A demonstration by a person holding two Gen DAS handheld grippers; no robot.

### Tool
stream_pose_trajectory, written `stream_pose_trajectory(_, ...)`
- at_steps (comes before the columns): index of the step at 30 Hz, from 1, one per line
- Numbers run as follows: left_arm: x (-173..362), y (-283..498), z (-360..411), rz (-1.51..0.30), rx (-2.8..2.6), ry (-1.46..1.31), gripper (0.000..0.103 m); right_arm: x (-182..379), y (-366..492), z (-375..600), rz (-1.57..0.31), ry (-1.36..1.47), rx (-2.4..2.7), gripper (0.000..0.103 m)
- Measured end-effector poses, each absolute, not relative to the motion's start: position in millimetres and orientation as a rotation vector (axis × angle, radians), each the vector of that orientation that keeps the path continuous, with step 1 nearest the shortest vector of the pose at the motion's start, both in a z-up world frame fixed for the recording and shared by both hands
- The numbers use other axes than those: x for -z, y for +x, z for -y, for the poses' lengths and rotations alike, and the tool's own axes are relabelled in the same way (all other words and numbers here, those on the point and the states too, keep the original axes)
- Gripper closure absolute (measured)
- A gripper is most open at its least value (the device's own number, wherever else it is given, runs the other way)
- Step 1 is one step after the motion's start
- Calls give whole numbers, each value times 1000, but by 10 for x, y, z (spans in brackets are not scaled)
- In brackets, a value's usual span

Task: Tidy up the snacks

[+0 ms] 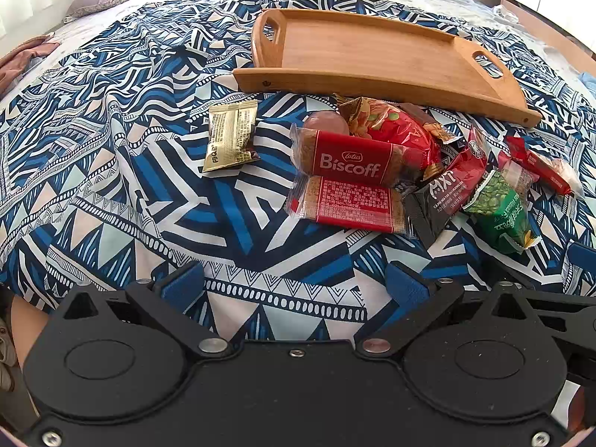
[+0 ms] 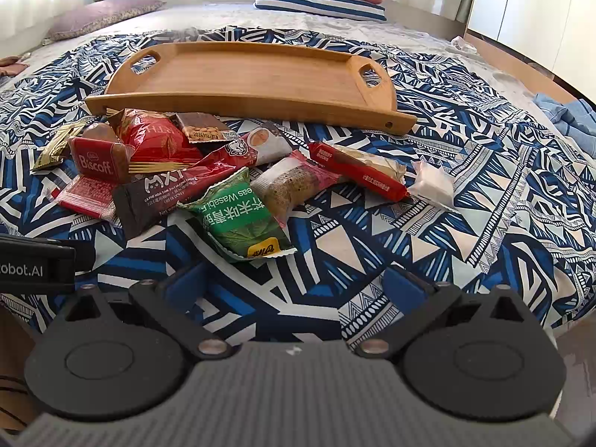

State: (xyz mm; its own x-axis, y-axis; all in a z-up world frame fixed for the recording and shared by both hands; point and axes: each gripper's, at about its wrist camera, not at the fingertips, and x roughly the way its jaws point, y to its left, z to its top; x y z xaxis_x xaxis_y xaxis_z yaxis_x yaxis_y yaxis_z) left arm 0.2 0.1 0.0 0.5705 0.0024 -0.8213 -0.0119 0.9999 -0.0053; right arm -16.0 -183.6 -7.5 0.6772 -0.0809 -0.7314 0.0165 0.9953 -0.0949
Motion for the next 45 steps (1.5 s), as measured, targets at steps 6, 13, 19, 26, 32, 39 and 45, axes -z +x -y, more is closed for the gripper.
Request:
stream_pose_trajectory(6,0,0,-1,-962,-9,-11,0,75,-162,1839,-824,-83,55,0)
stream_pose_trajectory(13,0,-2,-1,-961,-9,-11,0,86,-163,1837,-824,-84,55,0)
stream_pose_trajectory(19,-37,0,21,-958,-8,-7,0,65,-186,1839,-807,-90,43,0)
stream_pose_trajectory(26,-59,-17,53,-950,-19,-3,0,89,-253,1853,-753,-92,30,0)
stream_pose_trajectory(32,-64,-3,32,-952,-10,-2,0,65,-214,1859,-771,-96,17,0)
stream_pose_trajectory(39,-15,-37,-11,-918,35,26,0,74,-209,1879,-768,-103,-8,0)
stream_pose_trajectory(45,-54,6,-32,-933,48,15,0,23,-210,1920,-740,-87,-45,0)
